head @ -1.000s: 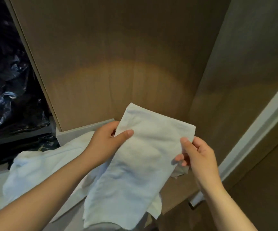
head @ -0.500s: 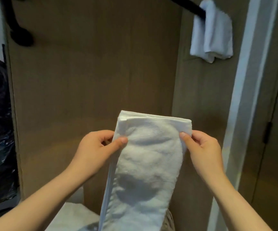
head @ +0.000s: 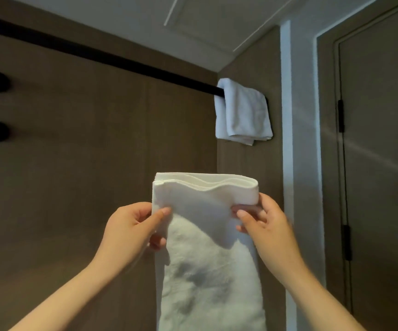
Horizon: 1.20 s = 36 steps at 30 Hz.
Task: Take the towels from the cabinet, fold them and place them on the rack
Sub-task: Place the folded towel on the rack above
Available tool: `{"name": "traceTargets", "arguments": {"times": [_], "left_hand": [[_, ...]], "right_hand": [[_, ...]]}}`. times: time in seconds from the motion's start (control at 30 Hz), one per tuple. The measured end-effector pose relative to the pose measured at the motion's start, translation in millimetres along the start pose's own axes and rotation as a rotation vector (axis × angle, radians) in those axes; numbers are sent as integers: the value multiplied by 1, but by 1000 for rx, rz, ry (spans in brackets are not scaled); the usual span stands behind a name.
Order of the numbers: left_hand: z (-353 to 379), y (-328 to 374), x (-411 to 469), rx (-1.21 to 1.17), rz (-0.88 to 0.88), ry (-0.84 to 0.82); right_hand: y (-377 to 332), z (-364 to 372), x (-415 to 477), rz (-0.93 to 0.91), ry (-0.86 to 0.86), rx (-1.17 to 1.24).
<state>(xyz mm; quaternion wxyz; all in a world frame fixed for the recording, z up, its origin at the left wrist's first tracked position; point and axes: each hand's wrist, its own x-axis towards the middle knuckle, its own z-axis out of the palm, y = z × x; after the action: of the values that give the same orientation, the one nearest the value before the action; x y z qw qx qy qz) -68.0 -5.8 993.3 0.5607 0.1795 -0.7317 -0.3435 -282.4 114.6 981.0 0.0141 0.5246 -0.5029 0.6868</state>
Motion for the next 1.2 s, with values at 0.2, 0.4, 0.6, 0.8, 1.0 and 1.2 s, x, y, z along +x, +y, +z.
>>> {"name": "traceTargets", "arguments": {"times": [0.2, 0.4, 0.6, 0.8, 1.0, 1.2], "left_hand": [[21, 15, 42, -2, 137, 122], [30, 28, 100, 100, 462, 355], [25, 39, 162, 111, 653, 334], [24, 50, 207, 204, 840, 307], [21, 72, 241, 427, 859, 330], [15, 100, 272, 708, 852, 429]], "right_hand": [[8, -5, 37, -171, -46, -80], [6, -4, 107, -371, -16, -69], [-2, 12, 188, -472, 6, 15], [-7, 23, 247, -597, 49, 12], [-22, 23, 292, -713, 23, -20], [-41, 33, 336, -781, 15, -55]]}}
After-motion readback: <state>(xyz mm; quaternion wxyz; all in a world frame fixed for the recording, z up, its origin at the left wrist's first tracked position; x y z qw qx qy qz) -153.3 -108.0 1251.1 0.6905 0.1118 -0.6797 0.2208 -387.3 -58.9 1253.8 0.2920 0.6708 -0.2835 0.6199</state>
